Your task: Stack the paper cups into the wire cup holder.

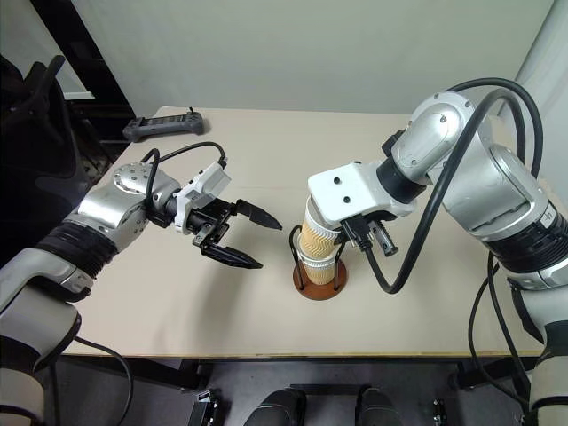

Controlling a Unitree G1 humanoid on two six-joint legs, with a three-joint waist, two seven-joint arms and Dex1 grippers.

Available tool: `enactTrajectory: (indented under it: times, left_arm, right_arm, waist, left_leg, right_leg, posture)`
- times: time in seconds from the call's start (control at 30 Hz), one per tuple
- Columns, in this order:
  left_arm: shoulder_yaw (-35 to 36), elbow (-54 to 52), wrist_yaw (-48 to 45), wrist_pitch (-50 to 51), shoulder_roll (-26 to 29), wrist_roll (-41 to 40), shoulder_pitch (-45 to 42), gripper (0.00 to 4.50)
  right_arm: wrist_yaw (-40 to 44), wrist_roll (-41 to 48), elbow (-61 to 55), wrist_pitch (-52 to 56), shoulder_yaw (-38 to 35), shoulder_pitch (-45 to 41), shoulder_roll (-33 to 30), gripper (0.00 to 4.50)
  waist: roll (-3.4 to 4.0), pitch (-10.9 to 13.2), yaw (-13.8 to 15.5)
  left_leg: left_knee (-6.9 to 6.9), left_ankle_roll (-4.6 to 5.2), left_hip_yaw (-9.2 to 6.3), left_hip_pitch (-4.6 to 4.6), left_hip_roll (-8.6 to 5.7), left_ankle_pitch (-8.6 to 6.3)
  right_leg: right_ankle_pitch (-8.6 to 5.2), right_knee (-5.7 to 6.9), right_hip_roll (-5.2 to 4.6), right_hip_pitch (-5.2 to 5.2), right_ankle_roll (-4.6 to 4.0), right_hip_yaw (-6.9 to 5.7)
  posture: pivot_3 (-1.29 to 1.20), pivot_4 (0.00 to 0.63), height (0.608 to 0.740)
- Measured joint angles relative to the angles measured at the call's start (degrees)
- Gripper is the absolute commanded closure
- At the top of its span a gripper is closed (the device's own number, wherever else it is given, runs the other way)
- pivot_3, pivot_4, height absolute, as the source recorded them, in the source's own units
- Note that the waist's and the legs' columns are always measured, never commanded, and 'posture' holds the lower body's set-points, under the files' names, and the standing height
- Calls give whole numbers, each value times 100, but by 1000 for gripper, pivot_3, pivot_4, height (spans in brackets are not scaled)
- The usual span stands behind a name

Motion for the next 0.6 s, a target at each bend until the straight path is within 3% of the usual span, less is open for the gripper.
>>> enactTrajectory:
  times: [0.53,0.6]
  left_arm:
    - [4,82,0,-100,0,5,0,0]
    - [4,81,0,-102,0,5,0,0]
  right_arm:
    - [-35,-305,40,-193,-2,108,235,4473]
    - [-62,-351,63,-227,-2,108,254,4103]
  waist:
    - [0,0,-7]
    - [0,0,-7]
  left_leg:
    - [-2,-7,0,12,1,3]
    - [-3,-7,0,12,1,3]
  right_leg:
    - [-11,22,0,0,-17,1]
    - [-11,22,0,0,-17,1]
  posture:
    - [0,150,740]
    - [0,150,740]
